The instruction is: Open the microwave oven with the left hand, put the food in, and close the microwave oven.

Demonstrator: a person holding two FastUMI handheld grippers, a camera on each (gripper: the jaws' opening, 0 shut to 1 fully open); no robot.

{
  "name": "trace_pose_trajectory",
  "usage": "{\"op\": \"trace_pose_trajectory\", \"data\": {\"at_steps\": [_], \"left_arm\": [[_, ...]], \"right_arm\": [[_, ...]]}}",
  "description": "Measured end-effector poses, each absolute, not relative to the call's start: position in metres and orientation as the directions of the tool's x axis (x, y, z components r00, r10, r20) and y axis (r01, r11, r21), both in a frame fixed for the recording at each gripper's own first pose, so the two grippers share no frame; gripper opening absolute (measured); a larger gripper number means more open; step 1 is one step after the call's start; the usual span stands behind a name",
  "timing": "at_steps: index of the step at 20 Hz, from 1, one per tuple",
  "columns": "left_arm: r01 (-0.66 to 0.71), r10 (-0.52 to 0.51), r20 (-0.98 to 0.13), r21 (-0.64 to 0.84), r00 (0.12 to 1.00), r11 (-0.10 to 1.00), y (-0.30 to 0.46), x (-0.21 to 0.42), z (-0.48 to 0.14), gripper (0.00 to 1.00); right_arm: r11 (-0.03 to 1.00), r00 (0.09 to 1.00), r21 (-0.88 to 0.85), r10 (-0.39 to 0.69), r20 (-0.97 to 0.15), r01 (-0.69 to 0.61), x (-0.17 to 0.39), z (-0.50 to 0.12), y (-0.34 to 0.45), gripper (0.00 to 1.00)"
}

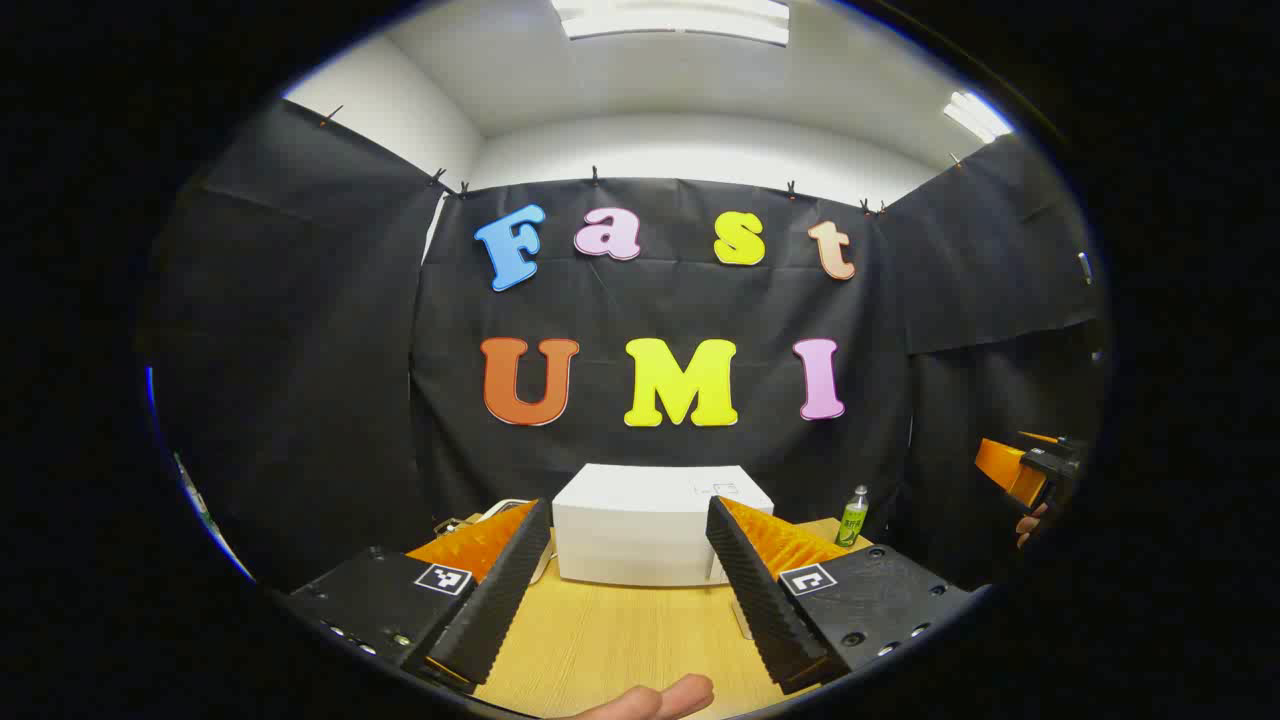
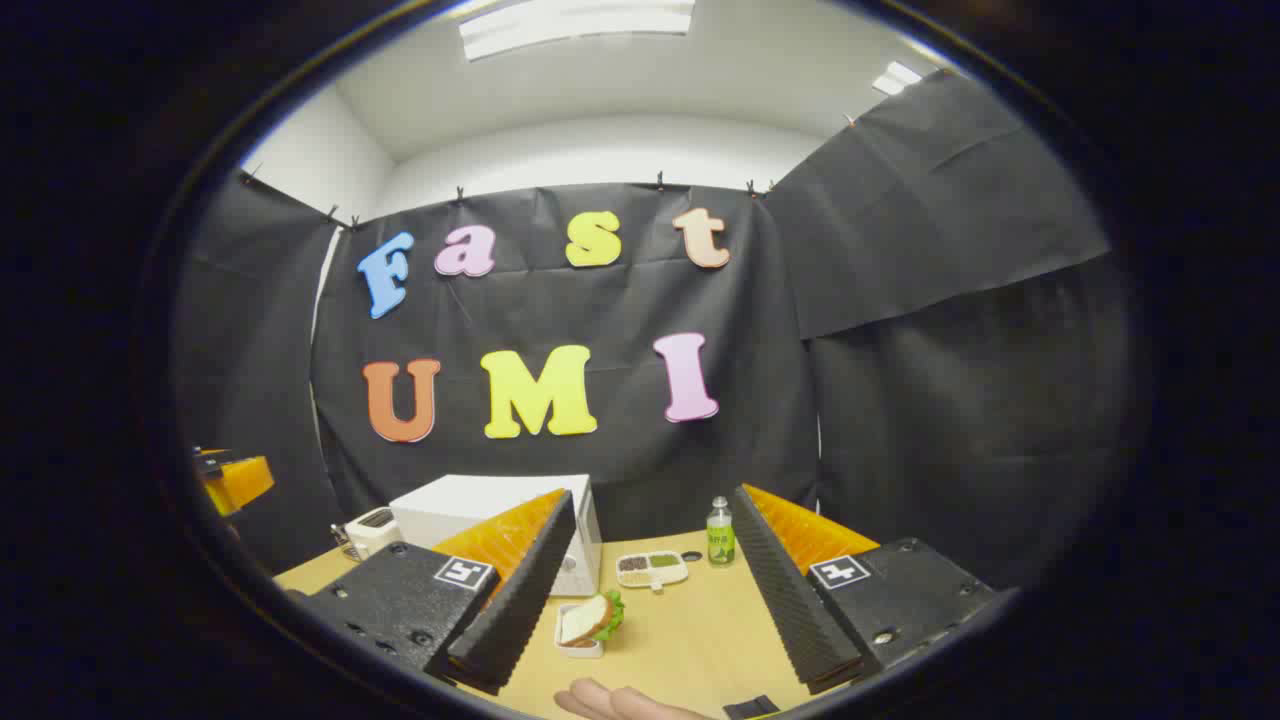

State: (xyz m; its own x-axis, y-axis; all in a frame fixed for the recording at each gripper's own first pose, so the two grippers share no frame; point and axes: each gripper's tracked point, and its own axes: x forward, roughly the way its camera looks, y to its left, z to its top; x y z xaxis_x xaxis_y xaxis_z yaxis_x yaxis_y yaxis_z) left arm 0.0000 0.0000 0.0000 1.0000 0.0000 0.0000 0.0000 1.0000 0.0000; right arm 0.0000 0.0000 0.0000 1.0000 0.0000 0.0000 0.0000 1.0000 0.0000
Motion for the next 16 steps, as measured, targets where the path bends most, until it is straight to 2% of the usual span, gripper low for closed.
{"op": "trace_pose_trajectory", "data": {"at_steps": [5, 6, 16], "left_arm": [[0.004, -0.004, -0.005, 0.035, 1.000, 0.999, -0.003, 0.001, -0.006, 0.95], [0.009, -0.009, -0.005, 0.032, 1.000, 0.999, -0.005, 0.000, -0.006, 0.95], [-0.013, 0.012, 0.014, 0.030, 1.000, 0.999, -0.012, 0.009, -0.003, 0.95]], "right_arm": [[1.000, 1.000, 0.001, -0.015, 0.008, 0.015, 0.001, 0.000, -0.010, 0.92], [1.000, 1.000, -0.001, -0.015, 0.008, 0.015, 0.001, -0.001, -0.011, 1.00], [0.999, 0.999, 0.035, 0.002, -0.041, -0.001, 0.018, -0.019, -0.025, 1.00]]}}
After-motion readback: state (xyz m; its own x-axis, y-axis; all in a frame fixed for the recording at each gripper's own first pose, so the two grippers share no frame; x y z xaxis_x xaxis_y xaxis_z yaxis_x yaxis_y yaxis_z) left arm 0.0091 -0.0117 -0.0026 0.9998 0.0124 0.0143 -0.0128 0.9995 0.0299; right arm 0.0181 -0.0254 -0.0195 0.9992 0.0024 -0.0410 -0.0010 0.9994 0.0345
